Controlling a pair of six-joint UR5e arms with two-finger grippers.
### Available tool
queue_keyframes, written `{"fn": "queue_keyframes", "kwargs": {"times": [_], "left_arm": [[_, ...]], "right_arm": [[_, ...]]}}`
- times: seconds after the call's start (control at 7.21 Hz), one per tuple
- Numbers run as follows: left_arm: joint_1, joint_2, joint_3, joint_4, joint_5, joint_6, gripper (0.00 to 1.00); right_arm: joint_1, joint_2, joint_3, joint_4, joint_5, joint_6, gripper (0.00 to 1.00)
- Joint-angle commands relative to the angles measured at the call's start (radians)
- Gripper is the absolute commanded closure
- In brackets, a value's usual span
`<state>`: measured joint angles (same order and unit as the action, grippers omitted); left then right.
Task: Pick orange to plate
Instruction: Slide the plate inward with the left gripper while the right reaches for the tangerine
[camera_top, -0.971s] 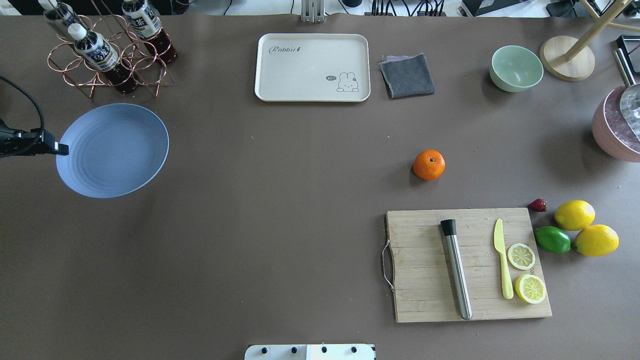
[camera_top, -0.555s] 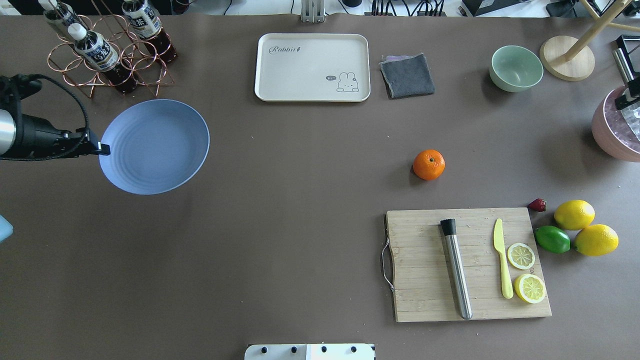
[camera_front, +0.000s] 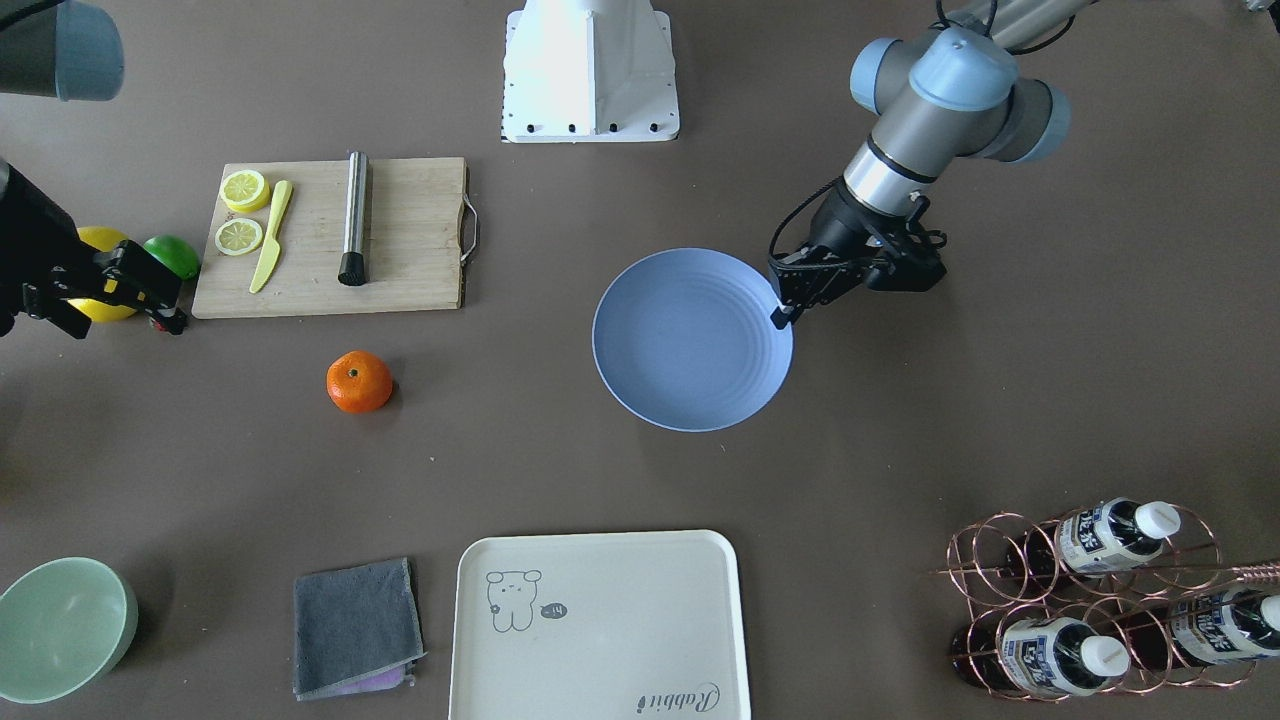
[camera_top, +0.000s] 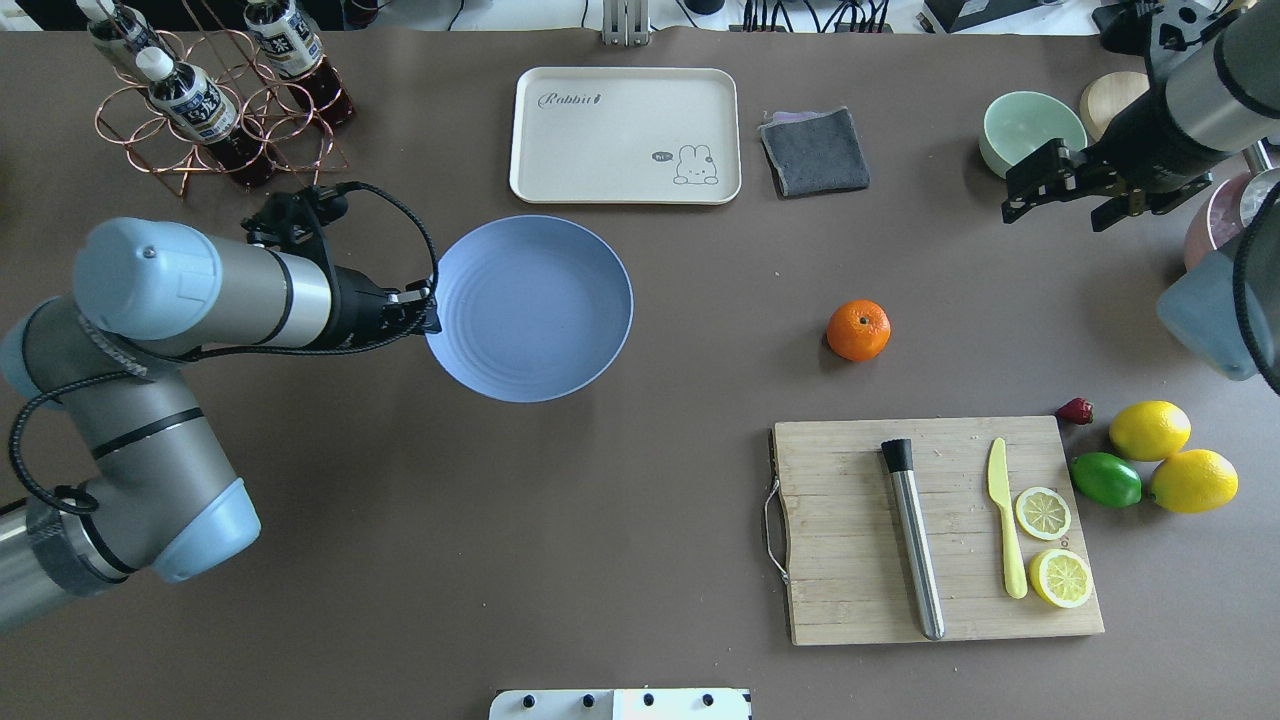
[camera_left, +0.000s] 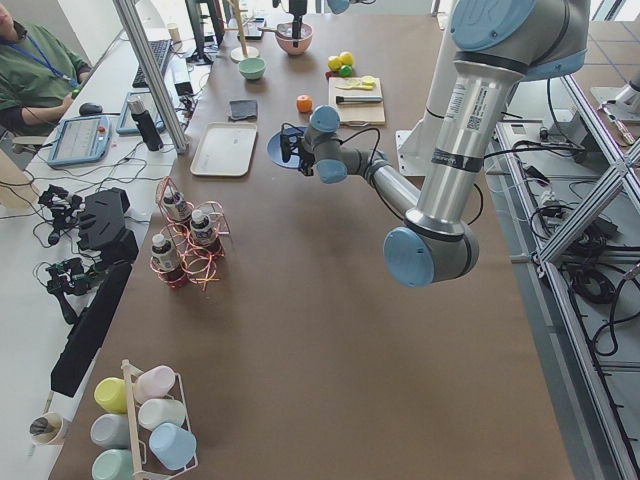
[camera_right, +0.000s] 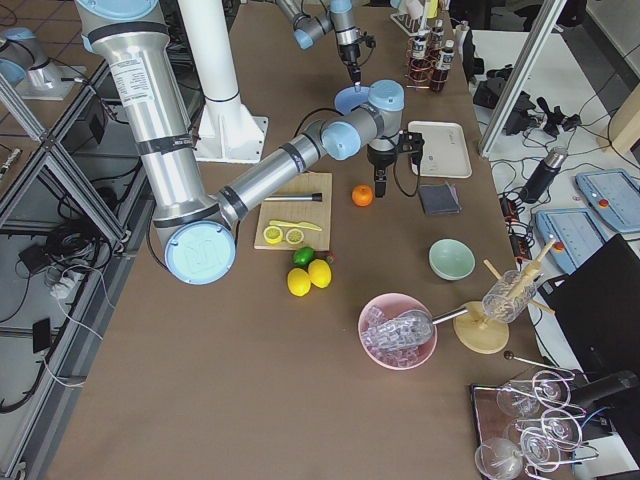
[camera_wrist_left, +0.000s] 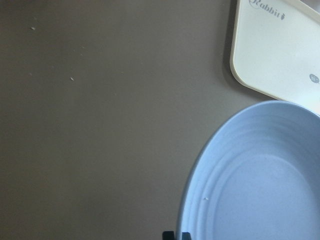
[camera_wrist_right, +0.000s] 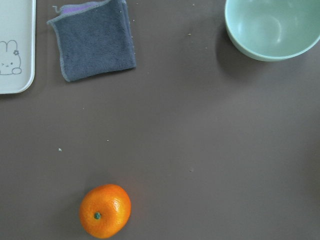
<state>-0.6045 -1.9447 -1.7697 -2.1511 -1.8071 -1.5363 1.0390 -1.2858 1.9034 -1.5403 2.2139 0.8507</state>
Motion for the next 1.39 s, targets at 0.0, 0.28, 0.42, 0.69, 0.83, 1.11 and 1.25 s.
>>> {"fn": "queue_keyframes", "kwargs": {"times": [0.0, 0.28, 0.42, 0.69, 0.83, 1.11, 1.25], "left_arm": [[0.101, -0.123, 0.067, 0.06, 0.121, -0.076, 1.0], [0.158, -0.175, 0.142, 0.059, 0.204, -0.082, 1.0], [0.164, -0.175, 0.16, 0.057, 0.204, -0.079, 1.0], [0.163, -0.171, 0.161, 0.057, 0.203, -0.073, 0.9], [0.158, -0.163, 0.151, 0.053, 0.2, -0.07, 0.03], [0.157, -0.16, 0.107, 0.057, 0.196, -0.07, 0.02], [0.151, -0.16, 0.105, 0.057, 0.198, -0.07, 0.02]], "right_arm": [[-0.135, 0.029, -0.059, 0.141, -0.116, 0.163, 0.0], [-0.189, 0.029, -0.064, 0.144, -0.164, 0.197, 0.0], [-0.197, 0.029, -0.063, 0.144, -0.164, 0.199, 0.0], [-0.215, 0.031, -0.063, 0.144, -0.168, 0.24, 0.0], [-0.227, 0.031, -0.063, 0.144, -0.175, 0.24, 0.0], [-0.263, 0.033, -0.092, 0.147, -0.218, 0.24, 0.0], [-0.283, 0.057, -0.136, 0.169, -0.255, 0.24, 0.0]]}}
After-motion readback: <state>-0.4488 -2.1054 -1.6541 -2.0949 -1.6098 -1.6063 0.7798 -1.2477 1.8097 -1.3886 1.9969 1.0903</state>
